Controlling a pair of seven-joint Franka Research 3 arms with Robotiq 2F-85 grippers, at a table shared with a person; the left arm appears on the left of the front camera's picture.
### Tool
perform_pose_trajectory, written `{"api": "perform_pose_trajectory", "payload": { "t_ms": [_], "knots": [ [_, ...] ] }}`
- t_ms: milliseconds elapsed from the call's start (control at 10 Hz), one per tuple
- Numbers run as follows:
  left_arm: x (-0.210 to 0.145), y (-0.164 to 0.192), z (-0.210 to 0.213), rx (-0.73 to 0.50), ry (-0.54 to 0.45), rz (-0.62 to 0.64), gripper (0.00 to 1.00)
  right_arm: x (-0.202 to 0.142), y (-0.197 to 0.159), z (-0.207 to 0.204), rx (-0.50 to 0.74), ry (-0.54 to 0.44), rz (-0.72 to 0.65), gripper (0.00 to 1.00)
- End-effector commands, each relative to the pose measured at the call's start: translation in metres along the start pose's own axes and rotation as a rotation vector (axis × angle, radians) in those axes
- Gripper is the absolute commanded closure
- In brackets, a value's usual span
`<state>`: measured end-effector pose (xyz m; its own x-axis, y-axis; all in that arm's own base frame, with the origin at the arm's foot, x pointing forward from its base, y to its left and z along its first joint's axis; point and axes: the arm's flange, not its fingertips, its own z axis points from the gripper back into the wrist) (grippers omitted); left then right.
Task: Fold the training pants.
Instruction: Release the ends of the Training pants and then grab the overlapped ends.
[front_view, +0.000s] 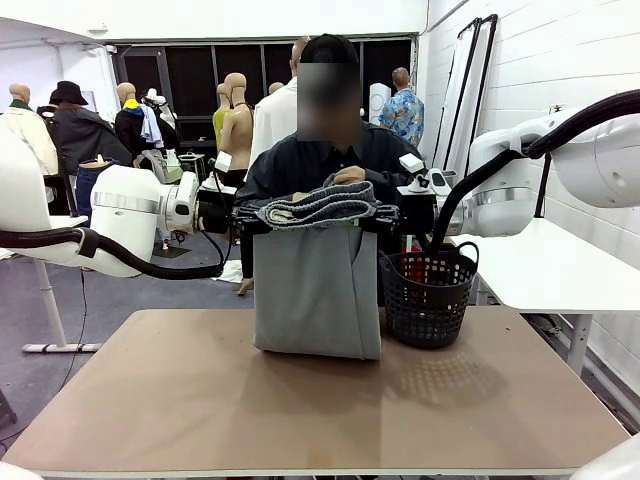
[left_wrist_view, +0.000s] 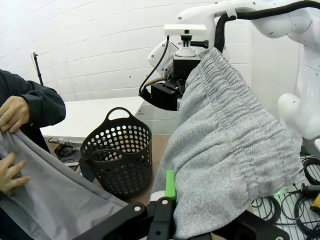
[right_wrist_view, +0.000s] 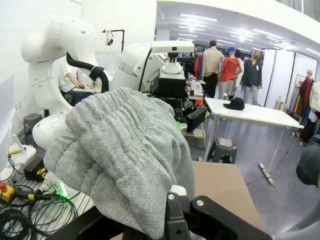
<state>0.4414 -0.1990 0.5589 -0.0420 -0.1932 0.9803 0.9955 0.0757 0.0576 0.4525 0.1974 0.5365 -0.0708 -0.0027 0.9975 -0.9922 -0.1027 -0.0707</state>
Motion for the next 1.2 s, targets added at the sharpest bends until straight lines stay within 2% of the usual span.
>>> {"api": "perform_pose_trajectory", "payload": {
  "t_ms": [0, 1100],
  "knots": [
    [0.0017, -0.0031, 0.0022, 0.012, -0.022, 0.001, 1.00, 0.0022, 0.0016, -0.0007, 0.006, -0.006, 0.010, 1.00],
    [0.0017, -0.0031, 0.0022, 0.012, -0.022, 0.001, 1.00, 0.0022, 0.0016, -0.0007, 0.006, -0.006, 0.010, 1.00]
  ]
}}
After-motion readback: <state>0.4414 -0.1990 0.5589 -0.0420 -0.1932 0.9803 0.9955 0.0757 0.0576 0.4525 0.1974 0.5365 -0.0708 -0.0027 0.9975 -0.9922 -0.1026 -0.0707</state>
